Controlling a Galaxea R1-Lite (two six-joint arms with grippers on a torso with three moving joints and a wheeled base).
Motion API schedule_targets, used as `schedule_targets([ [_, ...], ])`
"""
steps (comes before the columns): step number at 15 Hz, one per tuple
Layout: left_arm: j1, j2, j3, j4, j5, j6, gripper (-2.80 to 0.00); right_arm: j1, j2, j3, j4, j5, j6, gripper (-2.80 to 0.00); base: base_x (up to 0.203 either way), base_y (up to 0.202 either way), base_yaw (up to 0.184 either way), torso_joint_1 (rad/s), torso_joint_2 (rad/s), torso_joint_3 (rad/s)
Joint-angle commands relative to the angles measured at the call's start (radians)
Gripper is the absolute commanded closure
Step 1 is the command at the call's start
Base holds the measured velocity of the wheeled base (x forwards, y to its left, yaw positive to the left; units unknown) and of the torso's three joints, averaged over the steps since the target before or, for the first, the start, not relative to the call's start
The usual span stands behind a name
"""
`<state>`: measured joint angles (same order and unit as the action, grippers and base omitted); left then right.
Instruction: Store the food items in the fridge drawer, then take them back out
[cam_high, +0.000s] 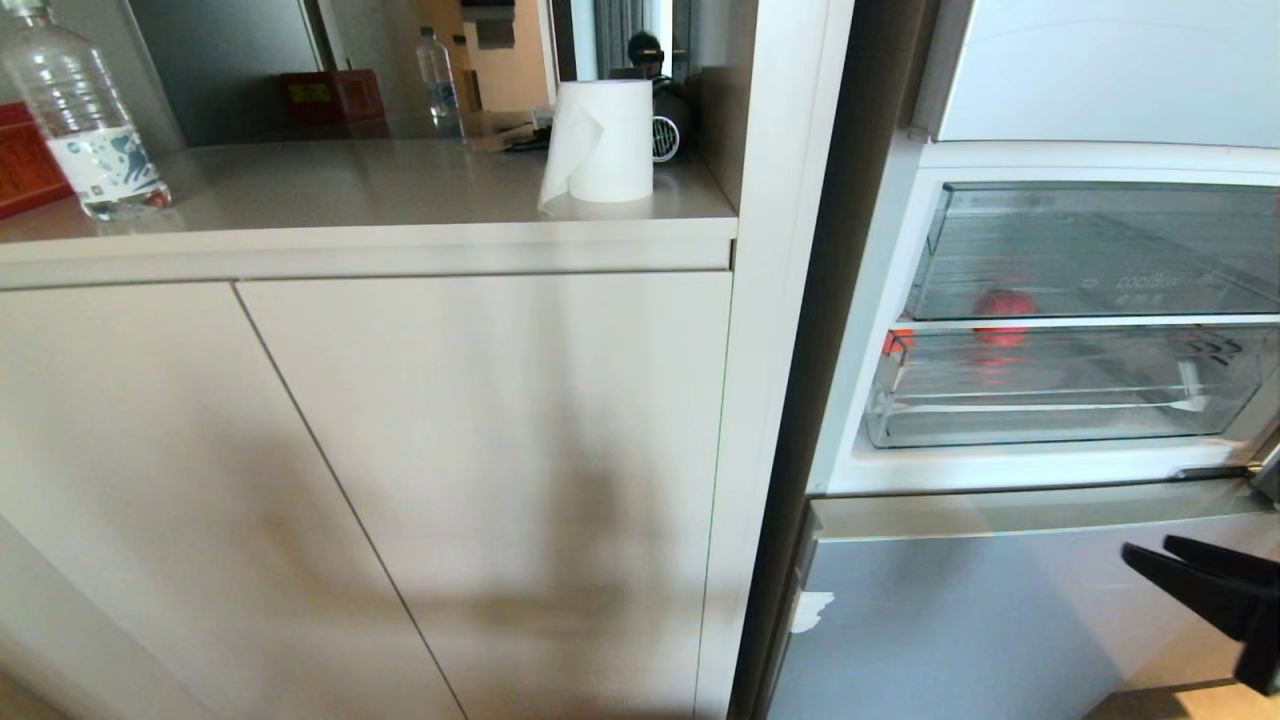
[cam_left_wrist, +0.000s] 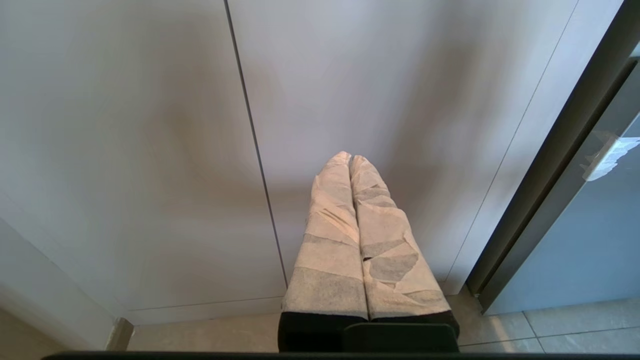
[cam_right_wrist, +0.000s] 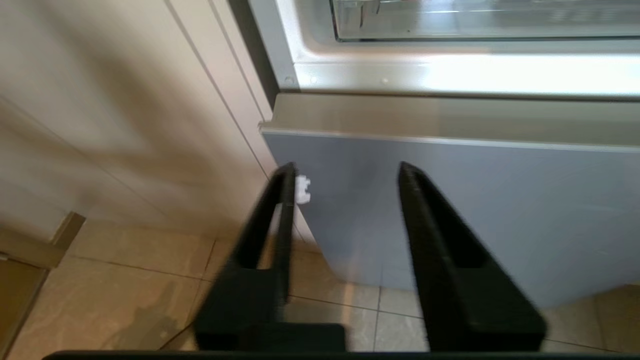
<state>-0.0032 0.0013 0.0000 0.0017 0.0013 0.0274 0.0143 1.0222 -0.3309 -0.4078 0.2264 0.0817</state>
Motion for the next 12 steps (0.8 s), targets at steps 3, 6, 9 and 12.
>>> schedule_targets([
  [3,0.000,0.001,-0.001,0.000,0.000,0.000,0.00,0.001,0.556,-0.033,-0.489,0.012,0.007,-2.80,0.000,0.000,0.000,0.000,0.00,0.000],
  [6,0.000,0.000,0.000,0.000,0.000,0.000,0.00,0.001,0.729,-0.040,-0.882,0.013,0.010,-2.80,0.000,0.000,0.000,0.000,0.00,0.000],
  [9,0.000,0.000,0.000,0.000,0.000,0.000,0.00,0.013,0.747,-0.044,-0.925,0.021,0.011,-2.80,0.000,0.000,0.000,0.000,0.00,0.000],
  [12,0.000,0.000,0.000,0.000,0.000,0.000,0.00,0.049,0.786,-0.063,-0.980,0.017,0.017,-2.80,0.000,0.000,0.000,0.000,0.00,0.000],
])
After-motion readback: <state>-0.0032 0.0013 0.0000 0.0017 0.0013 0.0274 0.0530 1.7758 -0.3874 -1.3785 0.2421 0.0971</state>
